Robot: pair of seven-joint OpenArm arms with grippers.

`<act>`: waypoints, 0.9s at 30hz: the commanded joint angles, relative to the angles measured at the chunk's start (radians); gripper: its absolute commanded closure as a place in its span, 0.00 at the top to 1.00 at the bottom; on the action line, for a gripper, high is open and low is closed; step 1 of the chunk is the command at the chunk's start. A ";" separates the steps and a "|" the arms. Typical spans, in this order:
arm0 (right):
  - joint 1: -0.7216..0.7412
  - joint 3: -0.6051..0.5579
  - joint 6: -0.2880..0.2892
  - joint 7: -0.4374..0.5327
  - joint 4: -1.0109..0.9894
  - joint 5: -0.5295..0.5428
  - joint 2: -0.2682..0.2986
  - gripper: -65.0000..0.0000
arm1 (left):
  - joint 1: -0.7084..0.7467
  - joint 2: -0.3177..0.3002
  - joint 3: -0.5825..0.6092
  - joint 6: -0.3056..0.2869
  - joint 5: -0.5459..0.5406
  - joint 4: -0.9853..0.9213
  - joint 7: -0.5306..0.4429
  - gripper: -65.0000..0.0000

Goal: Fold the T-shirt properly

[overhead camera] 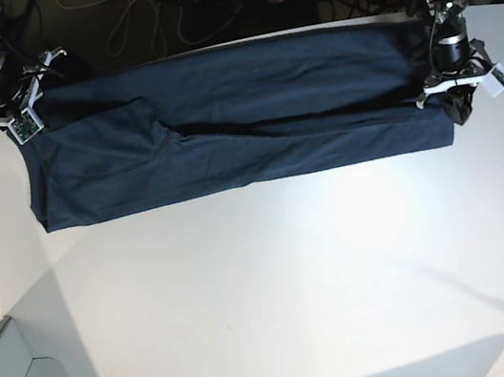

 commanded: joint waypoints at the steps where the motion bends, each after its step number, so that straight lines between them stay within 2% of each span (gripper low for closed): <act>1: -0.017 0.003 0.003 0.015 0.016 0.007 0.004 0.00 | 0.004 -0.009 -0.004 -0.004 -0.005 0.012 -0.027 0.00; 15: -0.040 -0.042 0.003 0.015 -0.027 0.007 -0.002 0.00 | 0.010 -0.014 -0.004 -0.004 -0.005 -0.059 -0.028 0.00; 22: 0.077 -0.043 0.003 0.003 -0.047 0.006 0.001 0.01 | 0.010 -0.017 -0.001 -0.004 -0.005 -0.097 -0.022 0.00; 25: 0.166 -0.045 0.003 0.003 -0.113 0.006 -0.001 0.01 | 0.015 -0.017 0.001 -0.004 -0.005 -0.099 -0.021 0.00; 27: 0.235 -0.045 0.003 0.003 -0.187 0.004 -0.001 0.01 | 0.018 -0.017 -0.002 -0.004 -0.005 -0.097 -0.021 0.09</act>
